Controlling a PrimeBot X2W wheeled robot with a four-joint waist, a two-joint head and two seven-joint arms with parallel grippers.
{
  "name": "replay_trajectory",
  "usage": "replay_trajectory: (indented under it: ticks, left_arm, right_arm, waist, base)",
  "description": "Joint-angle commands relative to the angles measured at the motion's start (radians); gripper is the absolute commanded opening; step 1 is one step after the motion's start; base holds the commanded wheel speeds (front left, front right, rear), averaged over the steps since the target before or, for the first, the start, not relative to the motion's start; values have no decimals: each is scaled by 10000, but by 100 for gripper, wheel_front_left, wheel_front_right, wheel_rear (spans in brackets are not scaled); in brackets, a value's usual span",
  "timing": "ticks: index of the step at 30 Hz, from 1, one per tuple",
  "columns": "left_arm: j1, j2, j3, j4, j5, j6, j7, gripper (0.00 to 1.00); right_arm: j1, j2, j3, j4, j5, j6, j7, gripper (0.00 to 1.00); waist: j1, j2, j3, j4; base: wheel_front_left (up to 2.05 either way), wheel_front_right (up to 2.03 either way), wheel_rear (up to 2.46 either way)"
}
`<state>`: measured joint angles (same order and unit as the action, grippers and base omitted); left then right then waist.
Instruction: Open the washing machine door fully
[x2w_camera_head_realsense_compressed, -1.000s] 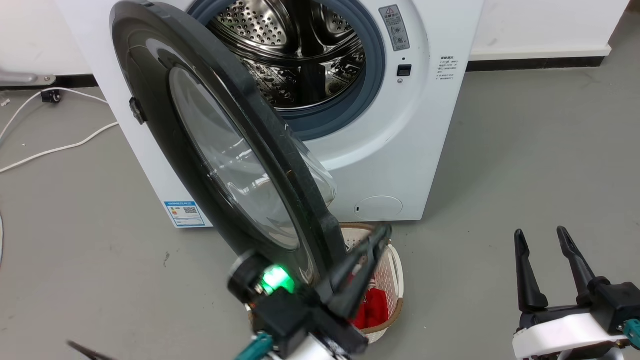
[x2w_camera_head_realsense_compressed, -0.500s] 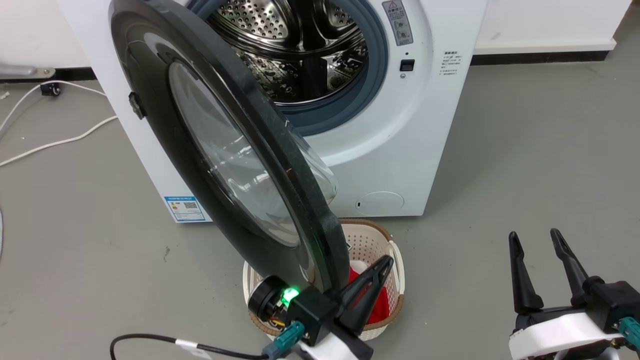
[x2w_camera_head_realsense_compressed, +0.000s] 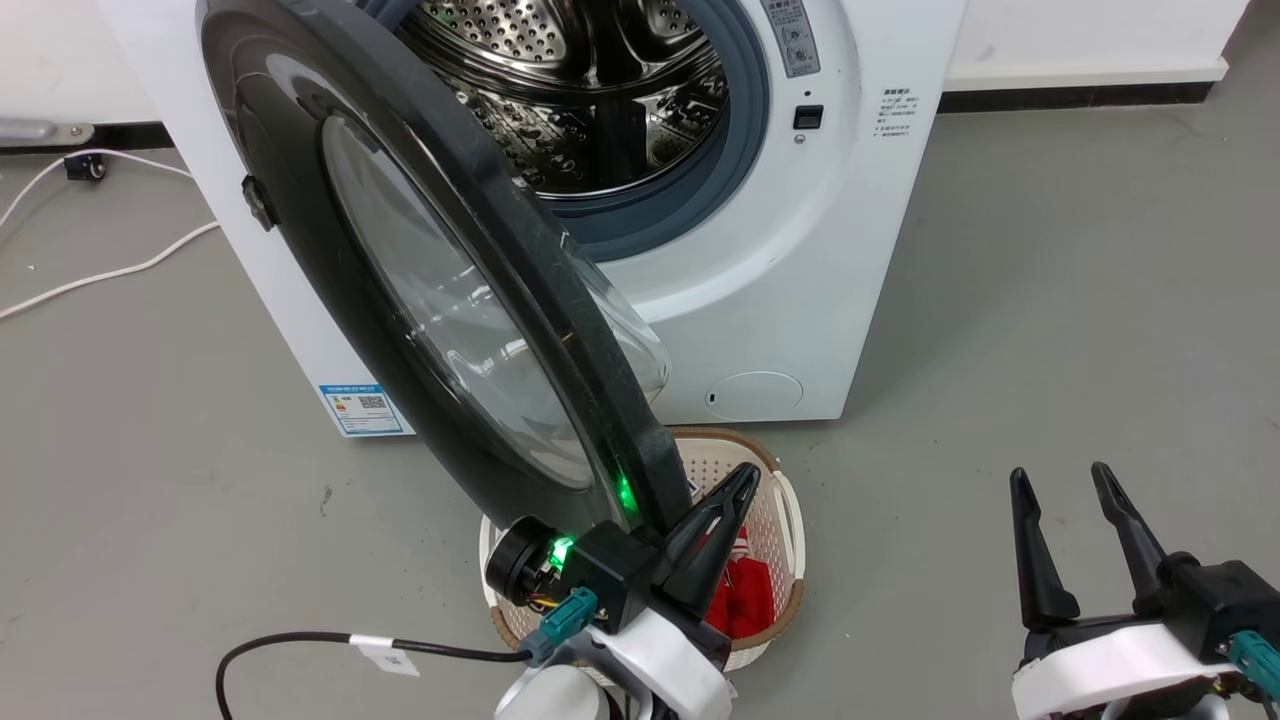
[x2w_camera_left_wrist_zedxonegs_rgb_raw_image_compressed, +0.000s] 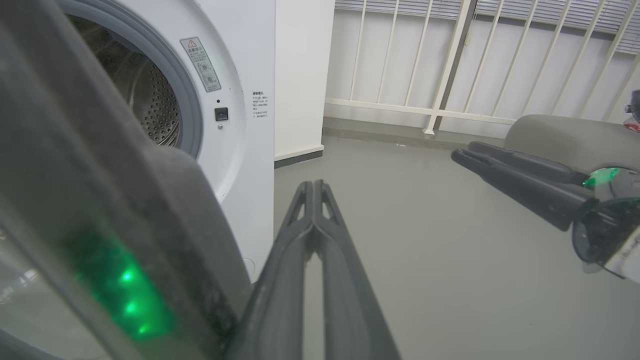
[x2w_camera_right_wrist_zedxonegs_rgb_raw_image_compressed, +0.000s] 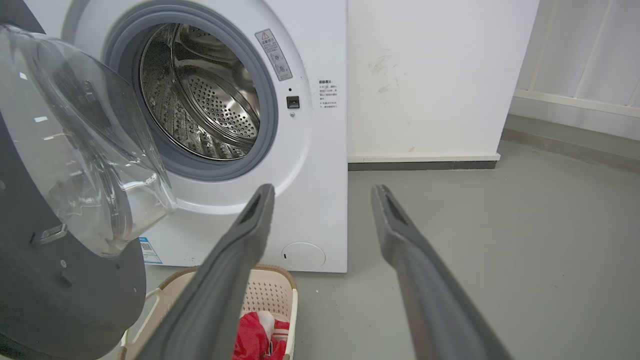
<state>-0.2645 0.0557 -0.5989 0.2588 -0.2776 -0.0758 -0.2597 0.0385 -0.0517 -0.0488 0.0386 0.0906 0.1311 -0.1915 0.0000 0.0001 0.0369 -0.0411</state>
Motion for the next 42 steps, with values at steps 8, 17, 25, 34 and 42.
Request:
replay_trajectory:
  ticks: [8, 17, 25, 34, 42]
  left_arm:
    - [359, 455, 629, -557, 313, 257, -52, 0]
    - [1299, 1027, 1043, -1576, 531, 632, -25, 0]
    - [2185, 1303, 1043, -2469, 547, 903, -13, 0]
    - [3020, 1486, 1185, -3387, 448, 1393, 67, 0]
    - [3523, 1718, 1345, -3966, 387, 1688, 150, 0]
  right_arm:
    - [-252, 28, -72, 62, 85, -7, 63, 100]
    - [-345, 29, -250, 21, -105, -7, 200, 100]
    - [-264, 28, -193, -8, -103, -7, 288, 100]
    - [-127, 28, -150, -58, -63, -7, 402, 100]
    - [52, 23, -256, -124, 5, -7, 522, 100]
  waist:
    - [0, -1, 75, 106]
    - [0, -1, 90, 404]
    - [0, -1, 34, 753]
    - [0, -1, 79, 1450]
    - [0, -1, 69, 2308]
  base:
    - [0, 0, 0]
    - [0, 0, 0]
    - [0, 0, 0]
    - [0, 0, 0]
    - [0, 0, 0]
